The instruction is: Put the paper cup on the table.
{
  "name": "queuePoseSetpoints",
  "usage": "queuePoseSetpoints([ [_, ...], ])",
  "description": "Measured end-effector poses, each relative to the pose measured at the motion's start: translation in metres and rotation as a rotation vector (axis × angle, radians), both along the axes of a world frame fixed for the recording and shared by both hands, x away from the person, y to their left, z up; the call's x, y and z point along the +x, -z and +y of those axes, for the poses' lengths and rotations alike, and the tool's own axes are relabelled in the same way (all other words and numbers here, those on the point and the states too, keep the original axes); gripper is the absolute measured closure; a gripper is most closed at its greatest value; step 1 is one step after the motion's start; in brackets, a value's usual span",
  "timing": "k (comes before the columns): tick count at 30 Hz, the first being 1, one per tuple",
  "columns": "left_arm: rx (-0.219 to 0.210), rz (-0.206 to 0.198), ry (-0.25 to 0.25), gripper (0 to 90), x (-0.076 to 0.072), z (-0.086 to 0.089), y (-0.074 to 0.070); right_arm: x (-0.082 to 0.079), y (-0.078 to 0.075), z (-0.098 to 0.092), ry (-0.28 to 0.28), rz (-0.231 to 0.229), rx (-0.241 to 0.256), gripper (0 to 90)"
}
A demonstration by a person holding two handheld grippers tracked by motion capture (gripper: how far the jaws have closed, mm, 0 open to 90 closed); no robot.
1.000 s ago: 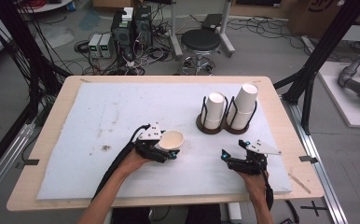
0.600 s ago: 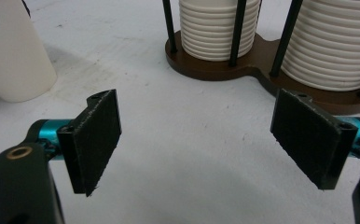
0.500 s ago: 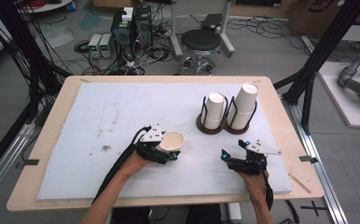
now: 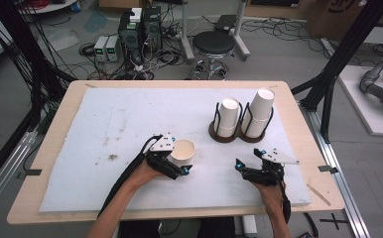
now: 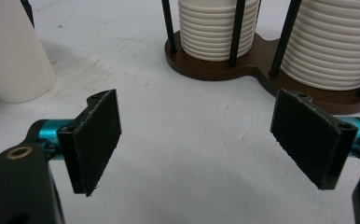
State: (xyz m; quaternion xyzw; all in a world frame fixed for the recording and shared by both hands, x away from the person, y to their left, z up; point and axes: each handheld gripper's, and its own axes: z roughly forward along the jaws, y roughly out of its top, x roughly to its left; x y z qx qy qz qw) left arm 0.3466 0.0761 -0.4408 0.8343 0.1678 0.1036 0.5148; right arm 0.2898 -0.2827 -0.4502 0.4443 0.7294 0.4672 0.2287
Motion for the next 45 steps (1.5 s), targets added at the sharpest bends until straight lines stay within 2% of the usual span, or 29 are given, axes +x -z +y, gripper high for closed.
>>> queuePoseSetpoints([
  [2,-0.012,0.013,0.004,2.0,0.000,0.001,-0.001,0.000,0.000,0.000,0.000,0.000,0.000,16.5],
  [3,-0.002,-0.001,-0.003,2.0,-0.001,0.001,-0.001,0.000,0.000,0.000,-0.002,0.000,-0.001,16.5],
  [6,0.003,-0.005,-0.011,2.0,-0.002,0.002,-0.002,0.000,0.000,0.000,-0.004,0.000,-0.002,16.5],
  [7,-0.011,0.000,-0.011,2.0,-0.002,0.003,-0.003,0.000,0.000,0.000,-0.003,0.000,-0.002,16.5],
  [11,-0.015,-0.002,-0.019,2.0,-0.004,0.009,-0.007,0.001,0.000,0.000,-0.002,0.001,-0.002,16.5],
  [20,-0.044,-0.003,-0.003,2.0,-0.009,0.020,-0.016,0.000,0.000,0.001,-0.002,0.006,-0.001,16.5],
  [30,-0.048,-0.012,-0.010,2.0,-0.015,0.031,-0.024,0.001,0.000,0.001,-0.003,0.007,-0.006,16.5],
  [34,-0.057,-0.017,-0.019,2.1,-0.017,0.038,-0.029,0.001,0.000,0.001,-0.005,0.005,-0.010,16.5],
  [36,-0.064,0.002,-0.019,2.1,-0.017,0.043,-0.031,0.001,0.000,0.001,-0.006,0.009,-0.008,16.5],
  [38,-0.061,-0.011,-0.026,2.1,-0.019,0.047,-0.033,0.000,0.000,0.001,-0.003,0.009,-0.007,16.5],
  [45,-0.078,-0.013,-0.054,2.0,-0.024,0.063,-0.040,0.001,0.000,0.001,-0.006,0.003,-0.011,16.5],
])
